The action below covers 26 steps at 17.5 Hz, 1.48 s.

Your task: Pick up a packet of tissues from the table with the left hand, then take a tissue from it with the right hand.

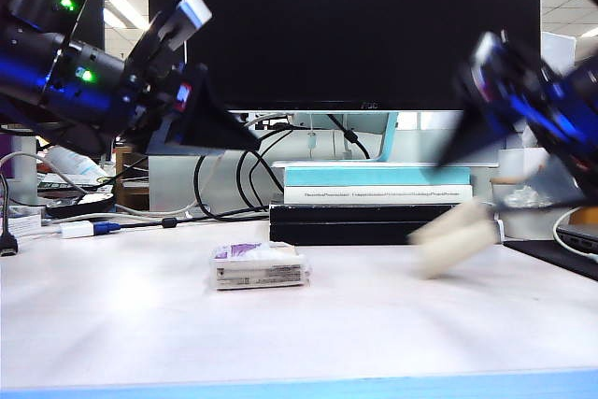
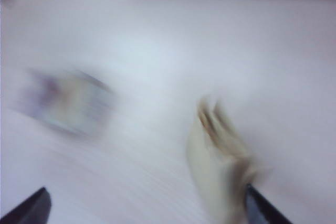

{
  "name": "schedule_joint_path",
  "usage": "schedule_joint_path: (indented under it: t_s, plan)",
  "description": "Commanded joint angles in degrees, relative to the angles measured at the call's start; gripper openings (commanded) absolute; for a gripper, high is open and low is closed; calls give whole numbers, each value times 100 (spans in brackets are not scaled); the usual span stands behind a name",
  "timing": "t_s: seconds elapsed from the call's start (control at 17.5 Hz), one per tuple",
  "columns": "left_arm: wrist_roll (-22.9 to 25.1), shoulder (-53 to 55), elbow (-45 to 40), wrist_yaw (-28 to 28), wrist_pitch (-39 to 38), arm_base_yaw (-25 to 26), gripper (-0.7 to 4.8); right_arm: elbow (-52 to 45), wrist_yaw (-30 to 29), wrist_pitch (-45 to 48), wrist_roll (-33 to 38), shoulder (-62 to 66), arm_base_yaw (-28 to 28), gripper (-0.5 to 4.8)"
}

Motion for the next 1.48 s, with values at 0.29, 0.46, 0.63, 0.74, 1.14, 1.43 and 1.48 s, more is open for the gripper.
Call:
schedule_joint_path:
  t_s: [0.29,0.46,0.63,0.74,1.14,1.43,1.48]
  plan:
    - [-103,-33,9,210,50,-4,479,103,210,389,326,-22,11,473]
    - [-341,-157,0,181,24,111,479,101,767,385,203,-79,9,472]
    - [-378,-588,-184,-175,28,365,479,46,1467,393,22,-339,9,470]
    - [-302,-957,-485,-437,94,658,479,-127,1985,592,-7,-629,9,458]
    - [-791,-2002,-1381,-328,295,2269,479,-1038,2931,1779,-302,-1768,7,305]
    - [-1172,-3195,-1720,-391,326,2824,479,-1746,3003,2546,-562,-2791,7,197]
    - [-1174,-3429,-1816,-625,326,2822,479,-1884,3010,2695,-560,-3014,9,197]
